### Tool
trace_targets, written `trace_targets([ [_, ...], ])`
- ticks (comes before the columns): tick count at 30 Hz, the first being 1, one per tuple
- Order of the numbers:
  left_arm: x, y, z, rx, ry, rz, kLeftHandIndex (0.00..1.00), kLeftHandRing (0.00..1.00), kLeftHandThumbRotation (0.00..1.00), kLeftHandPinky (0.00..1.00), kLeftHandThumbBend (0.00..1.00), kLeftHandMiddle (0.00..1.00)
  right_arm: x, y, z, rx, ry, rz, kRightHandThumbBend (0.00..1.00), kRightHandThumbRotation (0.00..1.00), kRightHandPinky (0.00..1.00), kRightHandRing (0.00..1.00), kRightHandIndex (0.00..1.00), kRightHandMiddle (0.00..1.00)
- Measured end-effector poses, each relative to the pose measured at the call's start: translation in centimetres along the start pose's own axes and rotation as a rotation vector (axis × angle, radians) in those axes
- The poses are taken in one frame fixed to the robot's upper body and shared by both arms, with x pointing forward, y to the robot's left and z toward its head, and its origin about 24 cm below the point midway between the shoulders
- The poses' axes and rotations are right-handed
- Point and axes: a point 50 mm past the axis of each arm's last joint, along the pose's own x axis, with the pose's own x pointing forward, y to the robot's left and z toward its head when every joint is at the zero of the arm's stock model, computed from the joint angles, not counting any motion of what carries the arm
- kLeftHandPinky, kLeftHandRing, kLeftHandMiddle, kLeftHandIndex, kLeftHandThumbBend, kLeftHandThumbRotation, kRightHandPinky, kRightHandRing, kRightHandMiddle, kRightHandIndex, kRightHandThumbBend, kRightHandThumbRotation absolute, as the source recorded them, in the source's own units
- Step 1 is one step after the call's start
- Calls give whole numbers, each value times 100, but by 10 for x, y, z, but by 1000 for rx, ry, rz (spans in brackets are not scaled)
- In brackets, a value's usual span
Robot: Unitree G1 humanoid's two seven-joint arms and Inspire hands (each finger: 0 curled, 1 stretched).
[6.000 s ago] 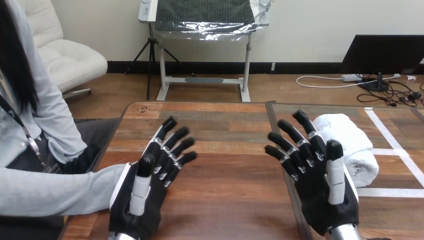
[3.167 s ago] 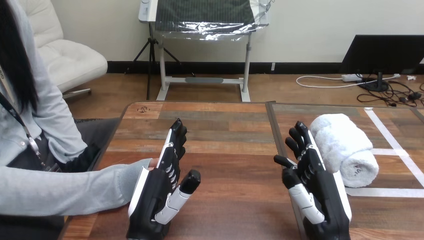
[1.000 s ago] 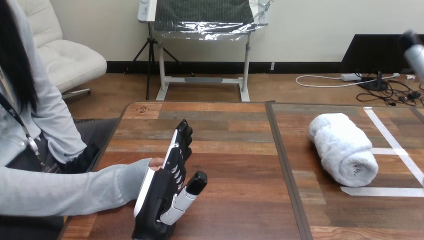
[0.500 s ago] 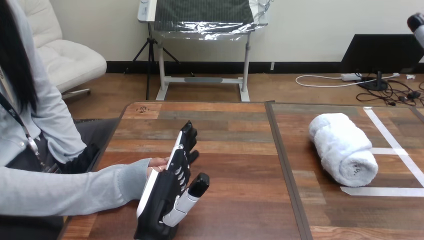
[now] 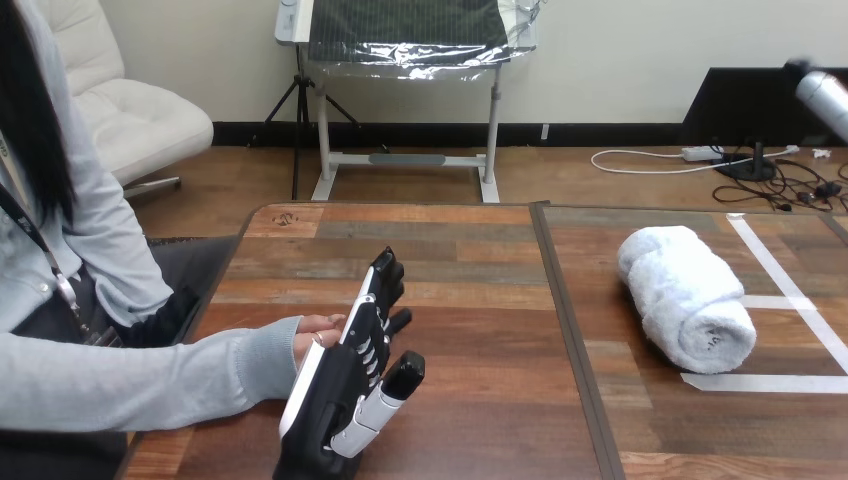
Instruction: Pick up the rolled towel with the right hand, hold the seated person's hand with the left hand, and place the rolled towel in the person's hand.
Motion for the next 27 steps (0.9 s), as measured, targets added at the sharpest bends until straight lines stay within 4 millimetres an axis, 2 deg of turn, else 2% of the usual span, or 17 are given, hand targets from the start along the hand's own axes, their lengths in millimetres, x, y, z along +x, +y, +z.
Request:
trace_targets([
  [9, 0, -1, 0, -1, 2, -10, 100, 98, 81, 90, 100, 100, 1, 12, -12, -82, 124, 81, 100, 57, 67, 86, 100, 93],
  [17, 0, -1, 0, -1, 1, -7, 100, 97, 81, 89, 100, 100, -3, 19, -22, -129, 203, 143, 100, 55, 72, 89, 100, 95],
  [27, 0, -2, 0, -1, 0, -8, 100, 97, 81, 89, 100, 100, -7, 25, -33, -182, 280, 185, 100, 55, 68, 87, 99, 93],
])
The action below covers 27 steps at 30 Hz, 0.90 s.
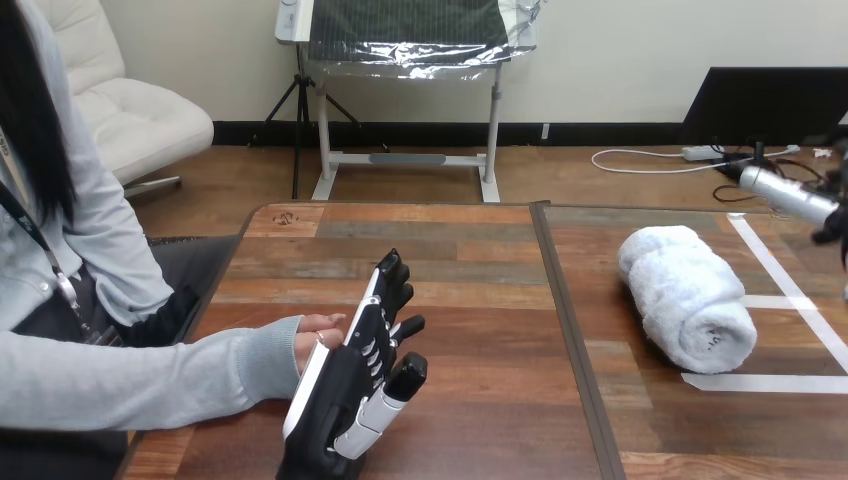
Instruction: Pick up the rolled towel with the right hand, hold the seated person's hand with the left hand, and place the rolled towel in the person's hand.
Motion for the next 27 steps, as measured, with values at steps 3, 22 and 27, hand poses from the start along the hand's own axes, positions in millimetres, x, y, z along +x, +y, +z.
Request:
trace_targets([
  [3, 0, 0, 0, 0, 0, 0, 100, 97, 82, 88, 100, 100, 0, 2, -2, -24, 11, 6, 100, 55, 68, 88, 99, 94],
  [22, 0, -1, 0, 0, -1, -1, 100, 96, 81, 88, 100, 100, -2, 15, -5, -124, 38, 42, 100, 59, 67, 88, 99, 94],
  [27, 0, -1, 0, -1, -1, -5, 100, 96, 81, 88, 100, 100, -2, 20, -5, -133, 42, 55, 100, 60, 66, 88, 99, 94],
])
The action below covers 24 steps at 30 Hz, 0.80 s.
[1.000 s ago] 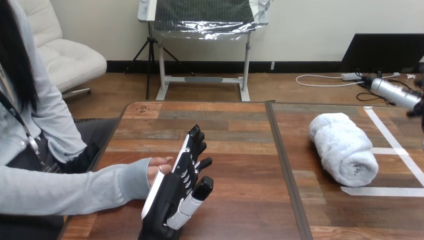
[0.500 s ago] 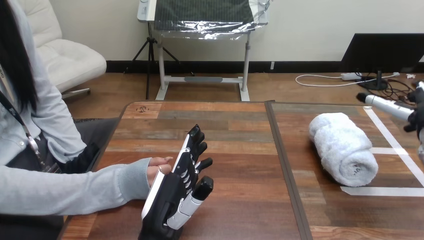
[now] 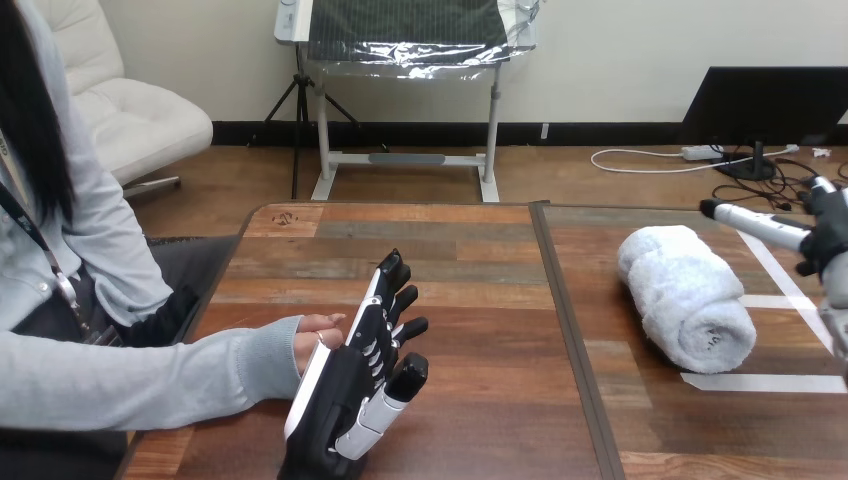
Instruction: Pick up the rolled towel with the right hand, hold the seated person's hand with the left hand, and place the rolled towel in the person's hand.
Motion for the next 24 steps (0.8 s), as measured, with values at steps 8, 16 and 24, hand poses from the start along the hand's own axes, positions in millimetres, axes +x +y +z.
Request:
trace_targets([
  [8, 0, 0, 0, -1, 1, -2, 100, 96, 81, 87, 100, 100, -1, 6, 0, -35, 5, 21, 100, 60, 67, 88, 99, 94],
  [16, -1, -1, 0, -1, 2, -7, 100, 96, 81, 86, 100, 100, -1, 11, 1, -49, 2, 33, 100, 59, 65, 86, 99, 93],
  [24, -1, -2, 0, -1, 0, -13, 100, 95, 81, 86, 100, 100, -2, 17, 2, -55, 0, 48, 100, 58, 61, 81, 99, 88],
])
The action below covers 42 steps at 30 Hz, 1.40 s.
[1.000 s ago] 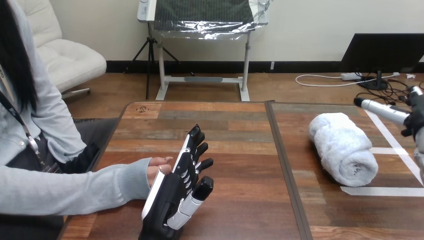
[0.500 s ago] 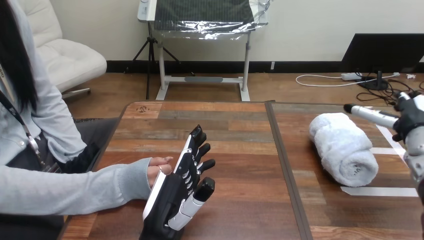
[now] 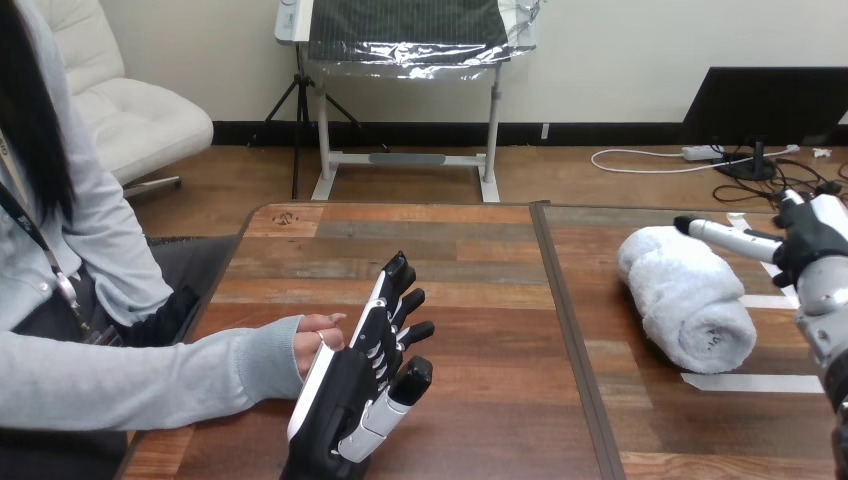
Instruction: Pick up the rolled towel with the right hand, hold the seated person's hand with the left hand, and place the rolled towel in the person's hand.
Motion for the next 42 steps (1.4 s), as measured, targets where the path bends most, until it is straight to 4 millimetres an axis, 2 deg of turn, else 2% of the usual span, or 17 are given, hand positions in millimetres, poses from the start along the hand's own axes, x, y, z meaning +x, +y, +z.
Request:
trace_targets([
  [5, 0, 0, 0, 0, -2, -3, 100, 95, 81, 85, 100, 100, -1, 5, -1, -7, 1, 12, 100, 59, 61, 82, 99, 88],
  [6, 0, 0, 0, 0, -3, -3, 100, 95, 81, 85, 100, 100, -1, 6, -2, -11, 1, 15, 100, 60, 65, 84, 99, 89],
  [15, 0, 0, 0, -1, -5, -5, 100, 95, 80, 85, 100, 100, -2, 18, -6, -55, 3, 47, 100, 62, 78, 92, 100, 93],
  [32, 0, -1, 1, 1, -13, -10, 100, 94, 81, 83, 100, 99, -7, 45, -14, -81, 17, 120, 100, 63, 85, 98, 100, 98],
  [42, 0, -2, 1, -3, -14, -13, 100, 94, 80, 83, 100, 99, -9, 50, -16, -100, 22, 139, 100, 65, 91, 100, 100, 100],
])
